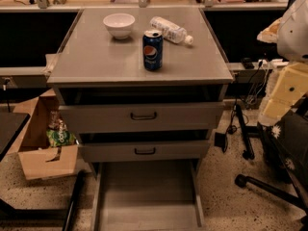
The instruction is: Place pepsi can into bottom drawer
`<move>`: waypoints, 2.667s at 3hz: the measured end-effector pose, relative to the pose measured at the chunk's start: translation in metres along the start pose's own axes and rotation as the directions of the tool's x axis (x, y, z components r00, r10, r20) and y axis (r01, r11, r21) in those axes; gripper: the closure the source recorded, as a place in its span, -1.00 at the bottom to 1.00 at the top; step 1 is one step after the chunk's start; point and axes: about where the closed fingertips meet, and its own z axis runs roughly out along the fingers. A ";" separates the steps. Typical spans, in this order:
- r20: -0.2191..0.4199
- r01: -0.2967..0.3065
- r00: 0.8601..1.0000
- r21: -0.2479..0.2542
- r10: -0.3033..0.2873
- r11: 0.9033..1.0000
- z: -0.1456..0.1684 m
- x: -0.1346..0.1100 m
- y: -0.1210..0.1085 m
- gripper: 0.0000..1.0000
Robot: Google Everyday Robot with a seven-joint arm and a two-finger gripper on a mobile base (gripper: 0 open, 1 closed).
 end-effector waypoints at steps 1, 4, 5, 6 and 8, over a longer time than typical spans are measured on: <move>0.000 0.000 1.000 0.000 0.000 1.000 0.000 0.000 0.000 -1.00; 0.116 -0.048 0.992 0.041 0.043 0.998 0.052 -0.010 -0.051 -1.00; 0.121 -0.050 0.992 0.048 0.043 0.998 0.052 -0.012 -0.054 -1.00; 0.187 -0.068 0.981 0.136 0.042 0.988 0.053 -0.031 -0.089 -1.00; 0.412 -0.095 0.911 0.217 -0.003 0.972 0.061 -0.091 -0.177 -1.00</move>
Offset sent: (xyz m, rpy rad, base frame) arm 0.0609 0.0126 -0.0202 0.1088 -0.0141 0.0476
